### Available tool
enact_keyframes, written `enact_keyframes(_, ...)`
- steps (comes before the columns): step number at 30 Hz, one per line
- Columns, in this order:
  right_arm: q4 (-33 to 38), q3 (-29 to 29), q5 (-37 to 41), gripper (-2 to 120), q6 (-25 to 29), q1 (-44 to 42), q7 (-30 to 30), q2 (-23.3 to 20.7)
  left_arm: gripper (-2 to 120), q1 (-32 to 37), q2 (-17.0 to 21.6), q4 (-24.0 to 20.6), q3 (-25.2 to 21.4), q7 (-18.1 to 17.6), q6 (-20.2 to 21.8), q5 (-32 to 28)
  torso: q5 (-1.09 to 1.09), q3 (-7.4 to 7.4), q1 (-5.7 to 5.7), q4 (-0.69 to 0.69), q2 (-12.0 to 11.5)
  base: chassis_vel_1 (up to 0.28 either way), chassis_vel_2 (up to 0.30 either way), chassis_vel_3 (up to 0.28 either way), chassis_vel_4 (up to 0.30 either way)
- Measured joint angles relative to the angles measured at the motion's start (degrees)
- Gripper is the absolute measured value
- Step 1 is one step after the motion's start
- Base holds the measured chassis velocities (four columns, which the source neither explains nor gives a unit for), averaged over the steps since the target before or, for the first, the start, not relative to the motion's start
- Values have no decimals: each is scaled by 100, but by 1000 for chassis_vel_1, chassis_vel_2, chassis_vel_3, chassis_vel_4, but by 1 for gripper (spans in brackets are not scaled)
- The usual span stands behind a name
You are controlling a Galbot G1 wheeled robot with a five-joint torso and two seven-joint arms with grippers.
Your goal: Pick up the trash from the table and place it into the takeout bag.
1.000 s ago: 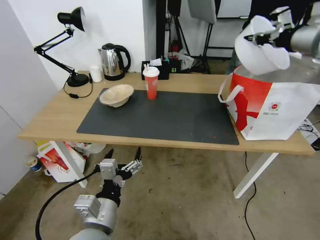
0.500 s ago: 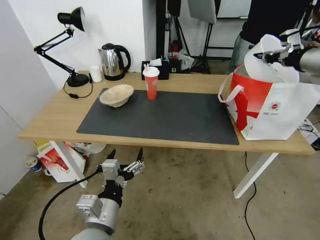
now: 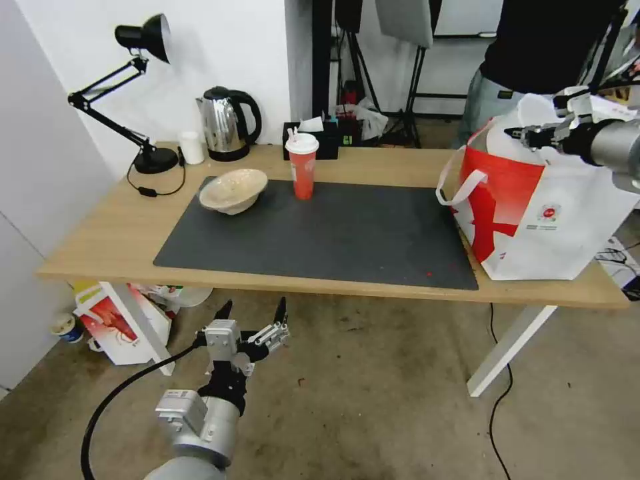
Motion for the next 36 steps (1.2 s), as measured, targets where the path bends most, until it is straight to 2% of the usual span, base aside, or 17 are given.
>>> enact_keyframes(3, -20, -1, -66, 18, 3, 7, -12, 38, 100, 6, -7, 0, -2, -3, -1, 5, 0, 0, 0, 1, 0, 0, 0, 0, 0)
enact_keyframes(7, -38, -3, -115, 26, 3, 22, -33, 58, 100, 8, -8, 0, -9, -6, -2, 6, 0, 0, 0, 0, 0, 0, 0, 0, 0)
enact_keyframes(10, -38, -11, -200, 43, 4, 33, -42, 62, 100, 12, -7, -2, -19, -10, -4, 7, 0, 0, 0, 0, 0, 0, 0, 0, 0)
enact_keyframes(11, -38, -11, -200, 43, 4, 33, -42, 62, 100, 12, -7, -2, -19, -10, -4, 7, 0, 0, 0, 0, 0, 0, 0, 0, 0)
enact_keyframes(14, -19, -20, -270, 57, 4, 44, -45, 53, 100, 14, -8, -9, -17, -14, -4, 8, 0, 0, 0, 0, 0, 0, 0, 0, 0)
enact_keyframes(15, -19, -20, -270, 57, 4, 44, -45, 53, 100, 14, -8, -9, -17, -14, -4, 8, 0, 0, 0, 0, 0, 0, 0, 0, 0)
enact_keyframes(19, 11, -24, -317, 74, 4, 53, -45, 31, 100, 26, -8, -23, -17, -18, -4, 9, 0, 0, 0, 0, 0, 0, 0, 0, 0)
enact_keyframes(20, 11, -24, -317, 74, 4, 53, -45, 31, 100, 26, -8, -23, -17, -18, -4, 9, 0, 0, 0, 0, 0, 0, 0, 0, 0)
enact_keyframes(22, 84, 13, -322, 86, 5, 27, -45, 18, 100, 29, -10, -32, -18, -19, -4, 10, 0, 0, 0, 1, 0, 0, 0, 0, 0)
enact_keyframes(23, 84, 13, -322, 86, 5, 27, -45, 18, 100, 29, -10, -32, -18, -19, -4, 10, 0, 0, 0, 1, 0, 0, 0, 0, 0)
enact_keyframes(26, 242, 172, -319, 97, 5, -106, -45, -4, 100, 32, -11, -41, -20, -20, -4, 12, 0, 0, 0, 0, 0, 0, 0, 0, 0)
enact_keyframes(36, 519, 807, -301, 100, 37, -573, -7, -17, 100, 45, -9, -51, -28, -21, -2, 16, 0, 0, 0, 0, 0, 0, 0, 0, 0)
